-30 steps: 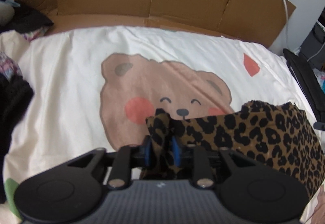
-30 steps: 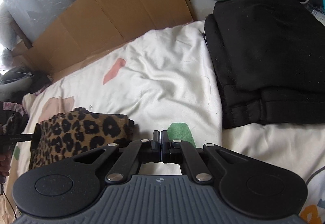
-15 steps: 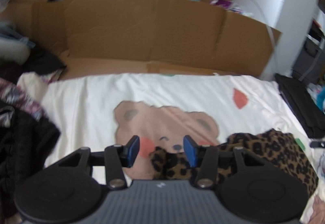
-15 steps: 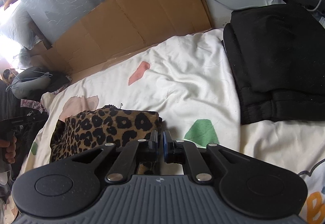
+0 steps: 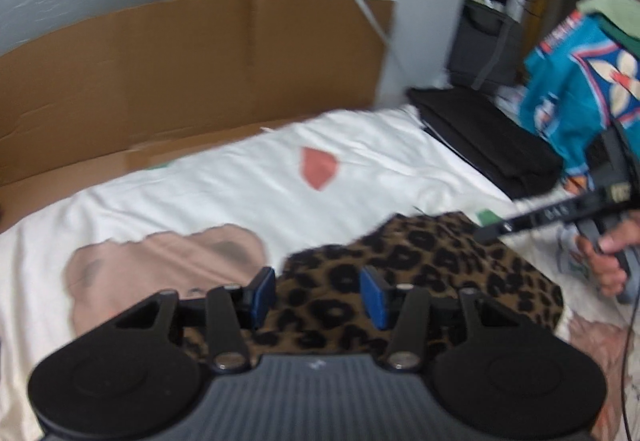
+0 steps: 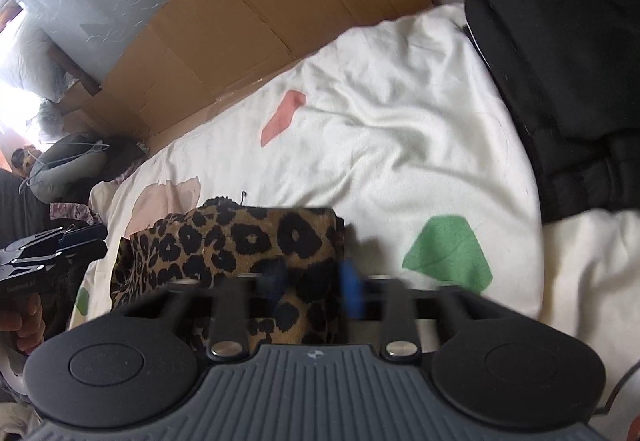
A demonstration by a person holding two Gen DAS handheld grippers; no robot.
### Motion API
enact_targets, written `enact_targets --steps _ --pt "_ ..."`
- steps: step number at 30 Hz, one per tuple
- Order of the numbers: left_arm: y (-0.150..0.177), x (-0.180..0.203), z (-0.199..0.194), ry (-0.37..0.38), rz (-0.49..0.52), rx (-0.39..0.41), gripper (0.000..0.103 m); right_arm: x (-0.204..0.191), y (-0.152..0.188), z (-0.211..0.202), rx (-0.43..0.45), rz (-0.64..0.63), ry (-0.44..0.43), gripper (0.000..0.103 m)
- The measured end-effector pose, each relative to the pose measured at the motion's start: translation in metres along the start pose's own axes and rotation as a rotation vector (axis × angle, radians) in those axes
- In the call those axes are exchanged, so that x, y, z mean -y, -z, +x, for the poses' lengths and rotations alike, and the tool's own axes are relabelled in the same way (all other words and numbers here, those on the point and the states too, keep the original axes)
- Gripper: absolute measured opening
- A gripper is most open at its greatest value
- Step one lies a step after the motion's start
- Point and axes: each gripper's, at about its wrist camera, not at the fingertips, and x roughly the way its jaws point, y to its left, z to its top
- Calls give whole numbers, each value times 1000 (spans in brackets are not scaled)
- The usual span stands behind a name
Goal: Fold clothes
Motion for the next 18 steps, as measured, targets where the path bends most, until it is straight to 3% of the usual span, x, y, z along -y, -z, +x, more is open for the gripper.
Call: enact_targets --steps 3,9,11,13,18 --pt "0 7 13 -21 33 -30 41 -2 -1 -1 14 -12 16 0" --pt "-6 16 20 0 107 -19 41 -7 -3 -4 41 -37 47 0" --pt "-8 20 29 1 132 -48 39 -9 -4 -5 50 -45 58 0" --pt "-8 25 39 -4 152 -86 26 -10 -4 -6 59 -54 68 0" --pt "-6 41 53 -28 248 -110 11 -14 -6 -8 81 -74 94 0"
